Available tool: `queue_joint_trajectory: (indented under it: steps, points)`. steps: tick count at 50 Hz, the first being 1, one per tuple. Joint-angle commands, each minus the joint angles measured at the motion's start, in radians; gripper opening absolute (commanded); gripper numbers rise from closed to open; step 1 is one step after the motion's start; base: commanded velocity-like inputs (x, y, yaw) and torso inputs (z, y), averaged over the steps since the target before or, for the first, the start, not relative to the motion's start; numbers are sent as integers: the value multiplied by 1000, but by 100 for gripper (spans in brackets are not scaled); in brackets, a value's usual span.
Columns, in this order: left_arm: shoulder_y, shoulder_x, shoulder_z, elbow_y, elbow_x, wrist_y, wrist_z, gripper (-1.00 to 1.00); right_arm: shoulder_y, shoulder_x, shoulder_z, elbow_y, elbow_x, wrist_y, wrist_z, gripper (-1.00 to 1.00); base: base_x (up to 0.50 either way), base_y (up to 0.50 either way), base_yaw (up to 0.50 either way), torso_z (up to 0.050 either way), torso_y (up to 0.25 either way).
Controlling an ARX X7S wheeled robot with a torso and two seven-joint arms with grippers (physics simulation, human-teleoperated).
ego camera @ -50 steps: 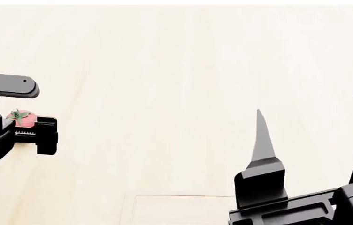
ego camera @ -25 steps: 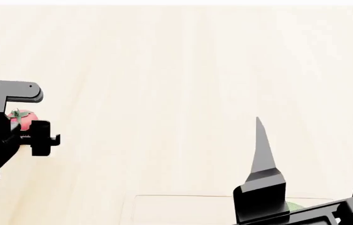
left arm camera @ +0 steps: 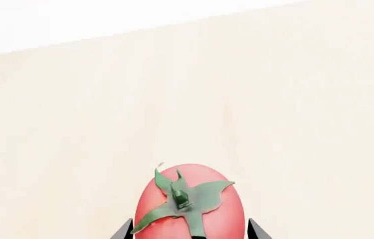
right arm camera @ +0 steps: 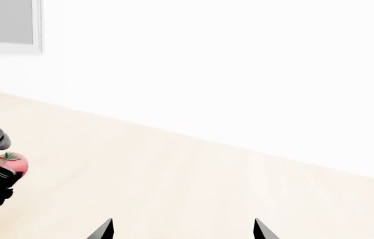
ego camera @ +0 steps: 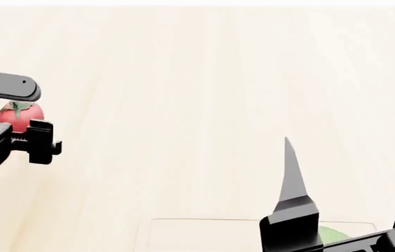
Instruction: Place the avocado, onion, tomato and bell pepper on the cutting board.
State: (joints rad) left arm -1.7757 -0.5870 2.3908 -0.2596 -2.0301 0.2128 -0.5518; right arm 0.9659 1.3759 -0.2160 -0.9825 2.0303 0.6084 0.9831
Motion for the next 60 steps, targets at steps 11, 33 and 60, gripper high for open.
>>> queue_joint_trajectory:
  steps: [11, 33, 60]
  points:
    - [-531, -291, -35, 963, 373, 25, -280, -100, 47, -158, -47, 75, -134, 51, 20, 100, 0, 0, 0, 0, 0]
    - [-423, -47, -159, 827, 277, 5, -18, -100, -89, -121, 14, 79, -232, -32, 85, 100, 0, 0, 0, 0, 0]
    - [-275, 49, -141, 785, 266, -32, 66, -100, -194, -52, 91, 23, -187, -103, 104, 100, 0, 0, 0, 0, 0]
